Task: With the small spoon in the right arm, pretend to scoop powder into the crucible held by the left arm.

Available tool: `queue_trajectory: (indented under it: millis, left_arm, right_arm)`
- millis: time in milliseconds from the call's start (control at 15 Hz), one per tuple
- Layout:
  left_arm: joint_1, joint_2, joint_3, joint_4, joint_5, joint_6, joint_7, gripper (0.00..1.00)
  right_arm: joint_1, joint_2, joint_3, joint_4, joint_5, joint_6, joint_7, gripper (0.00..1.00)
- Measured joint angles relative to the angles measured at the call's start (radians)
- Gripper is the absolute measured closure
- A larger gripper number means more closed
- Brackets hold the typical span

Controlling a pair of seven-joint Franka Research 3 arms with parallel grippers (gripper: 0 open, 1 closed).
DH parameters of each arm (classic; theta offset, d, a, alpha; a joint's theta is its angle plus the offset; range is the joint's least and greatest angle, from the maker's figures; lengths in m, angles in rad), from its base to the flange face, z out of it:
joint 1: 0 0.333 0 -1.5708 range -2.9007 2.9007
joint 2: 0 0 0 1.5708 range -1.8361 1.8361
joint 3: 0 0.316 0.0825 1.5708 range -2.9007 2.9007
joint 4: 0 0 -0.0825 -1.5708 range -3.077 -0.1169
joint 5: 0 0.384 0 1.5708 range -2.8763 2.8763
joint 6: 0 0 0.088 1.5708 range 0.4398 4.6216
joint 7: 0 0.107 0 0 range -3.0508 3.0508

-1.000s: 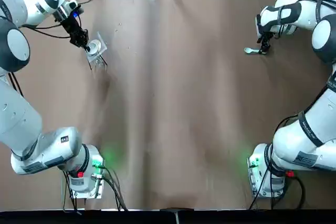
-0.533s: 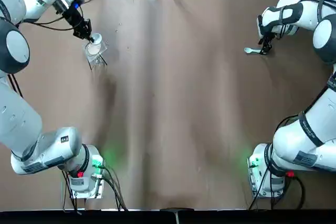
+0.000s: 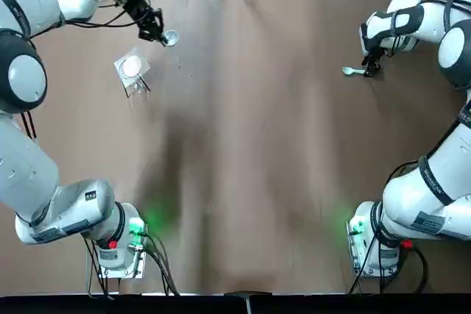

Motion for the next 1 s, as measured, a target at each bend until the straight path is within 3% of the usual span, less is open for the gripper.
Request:
queue_trajectory:
  millis: [67,200,333,667,1000]
  left_arm:
    - [-0.005,0.0,-0.031,0.003,-0.001,0.029,-0.037,0.93]
    - [-0.011,0.0,-0.115,0.004,-0.002,0.097,-0.122,0.93]
    - [-0.016,0.0,-0.159,0.012,-0.002,0.126,-0.185,0.93]
    - [-0.096,0.01,-0.173,0.036,-0.002,0.191,-0.276,0.93]
    - [-0.083,0.057,-0.17,0.048,-0.002,0.218,-0.275,0.93]
  right_arm:
    - [0.0,0.0,0.0,0.0,-0.007,0.002,-0.005,0.48]
    - [0.0,0.001,-0.001,0.0,-0.043,0.018,-0.01,0.68]
    - [-0.003,0.001,-0.002,0.001,-0.048,0.018,-0.01,0.78]
    - [-0.016,0.001,0.0,0.012,-0.047,-0.025,0.006,0.77]
    - [0.039,-0.022,0.051,0.118,-0.035,-0.445,0.271,0.77]
